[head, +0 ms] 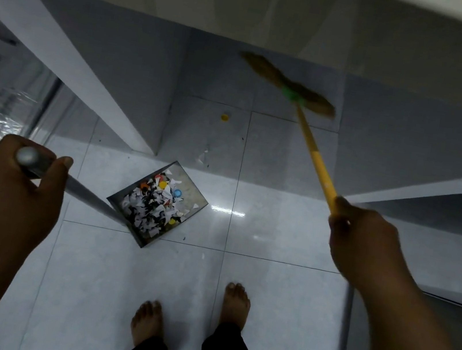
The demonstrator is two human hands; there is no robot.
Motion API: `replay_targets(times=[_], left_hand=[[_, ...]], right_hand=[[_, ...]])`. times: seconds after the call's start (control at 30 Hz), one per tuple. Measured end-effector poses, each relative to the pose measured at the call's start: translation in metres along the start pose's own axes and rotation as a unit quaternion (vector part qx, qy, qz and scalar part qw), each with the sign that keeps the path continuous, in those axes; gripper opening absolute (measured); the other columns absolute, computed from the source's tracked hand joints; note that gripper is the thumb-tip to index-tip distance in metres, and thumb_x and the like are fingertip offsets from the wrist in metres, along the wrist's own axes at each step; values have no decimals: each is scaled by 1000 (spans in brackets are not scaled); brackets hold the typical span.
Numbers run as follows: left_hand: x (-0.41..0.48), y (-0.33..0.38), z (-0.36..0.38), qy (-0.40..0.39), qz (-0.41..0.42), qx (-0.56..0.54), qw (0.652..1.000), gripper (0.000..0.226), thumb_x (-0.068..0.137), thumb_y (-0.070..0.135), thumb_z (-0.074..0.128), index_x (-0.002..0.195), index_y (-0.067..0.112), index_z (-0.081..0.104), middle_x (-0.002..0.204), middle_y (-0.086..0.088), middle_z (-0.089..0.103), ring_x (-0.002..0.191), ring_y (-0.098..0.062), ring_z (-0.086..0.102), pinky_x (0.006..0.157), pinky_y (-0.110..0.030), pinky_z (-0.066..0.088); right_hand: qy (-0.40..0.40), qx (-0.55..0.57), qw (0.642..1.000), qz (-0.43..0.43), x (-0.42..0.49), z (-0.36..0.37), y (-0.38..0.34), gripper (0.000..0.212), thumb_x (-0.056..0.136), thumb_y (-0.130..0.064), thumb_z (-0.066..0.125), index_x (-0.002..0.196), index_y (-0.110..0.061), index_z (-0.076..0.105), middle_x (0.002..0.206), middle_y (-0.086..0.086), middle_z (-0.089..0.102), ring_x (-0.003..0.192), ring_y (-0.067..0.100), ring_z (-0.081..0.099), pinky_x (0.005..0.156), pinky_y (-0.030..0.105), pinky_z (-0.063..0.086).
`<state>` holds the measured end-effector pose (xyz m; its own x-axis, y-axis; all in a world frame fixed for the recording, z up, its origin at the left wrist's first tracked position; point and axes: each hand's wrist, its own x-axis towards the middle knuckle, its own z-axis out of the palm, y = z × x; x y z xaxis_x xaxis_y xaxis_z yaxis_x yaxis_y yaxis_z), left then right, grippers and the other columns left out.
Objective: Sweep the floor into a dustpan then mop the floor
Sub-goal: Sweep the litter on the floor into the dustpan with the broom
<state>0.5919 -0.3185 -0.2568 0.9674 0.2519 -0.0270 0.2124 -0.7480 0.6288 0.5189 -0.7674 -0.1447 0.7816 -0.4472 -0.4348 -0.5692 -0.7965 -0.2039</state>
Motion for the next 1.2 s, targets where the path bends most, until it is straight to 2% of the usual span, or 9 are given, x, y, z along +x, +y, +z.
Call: replay_targets(times=[0.23,0.37,0.43,0.57,0.67,0.77,0.93,1.07,1.2], left_hand=[[-28,61,-19,-5,55,-28,998,25,87,66,51,88,42,48,82,12,60,79,-19,65,76,-46,57],[-43,76,-23,0,64,-5,998,18,90,49,56,84,37,44,78,4,58,73,12,56,67,1,38],[-49,82,-25,1,59,-2,998,23,92,30,62,81,32,42,79,2,55,72,21,51,63,5,33],[-68,74,-41,-4,40,6,999,22,91,24,64,86,31,43,79,7,52,67,-2,49,64,5,34],[-88,55,-67,-6,19,-18,1000,16,92,40,61,89,35,46,83,3,61,69,-18,57,74,-6,46],[-110,48,-92,-1,2,-57,998,15,88,56,58,91,44,50,86,16,61,81,-29,66,78,-50,57],[-131,53,-125,-21,1,-62,998,18,86,63,55,89,46,49,86,9,63,81,-34,67,80,-53,55],[-137,60,-140,-53,-5,-57,997,13,91,47,58,86,41,48,93,-12,68,87,-32,66,82,-26,50],[-140,65,-148,-82,-23,-27,996,11,93,30,62,94,23,53,92,-14,67,87,-30,65,65,2,34]], right_hand=[[-89,11,996,3,129,79,-62,26,93,-16,51,113,-4,61,82,7,55,61,20,53,42,24,42],[-117,-89,984,-99,89,101,-40,27,96,-20,42,113,-10,61,81,2,53,64,18,54,49,19,38],[-127,-135,972,-145,62,101,-11,31,98,-23,39,120,-14,59,95,6,59,82,26,61,62,21,38],[-94,-142,980,-107,21,89,47,26,95,-29,48,106,-14,66,69,-7,46,52,11,43,46,22,29],[-103,-189,972,-93,-10,69,84,23,94,-29,51,101,-15,67,65,-9,42,47,6,34,42,21,24],[-139,-231,959,-93,-52,49,107,27,95,-29,46,112,-18,65,69,-7,49,56,14,47,52,25,36],[-170,-244,950,-92,-138,8,113,40,97,-29,40,136,-30,49,94,1,65,75,19,61,61,28,49],[-122,-204,970,-45,-194,-34,109,40,97,-32,43,136,-34,49,93,5,65,67,21,54,57,26,45],[-107,-139,985,6,-198,-56,107,41,97,-29,45,137,-30,50,109,15,66,92,33,62,71,31,46]])
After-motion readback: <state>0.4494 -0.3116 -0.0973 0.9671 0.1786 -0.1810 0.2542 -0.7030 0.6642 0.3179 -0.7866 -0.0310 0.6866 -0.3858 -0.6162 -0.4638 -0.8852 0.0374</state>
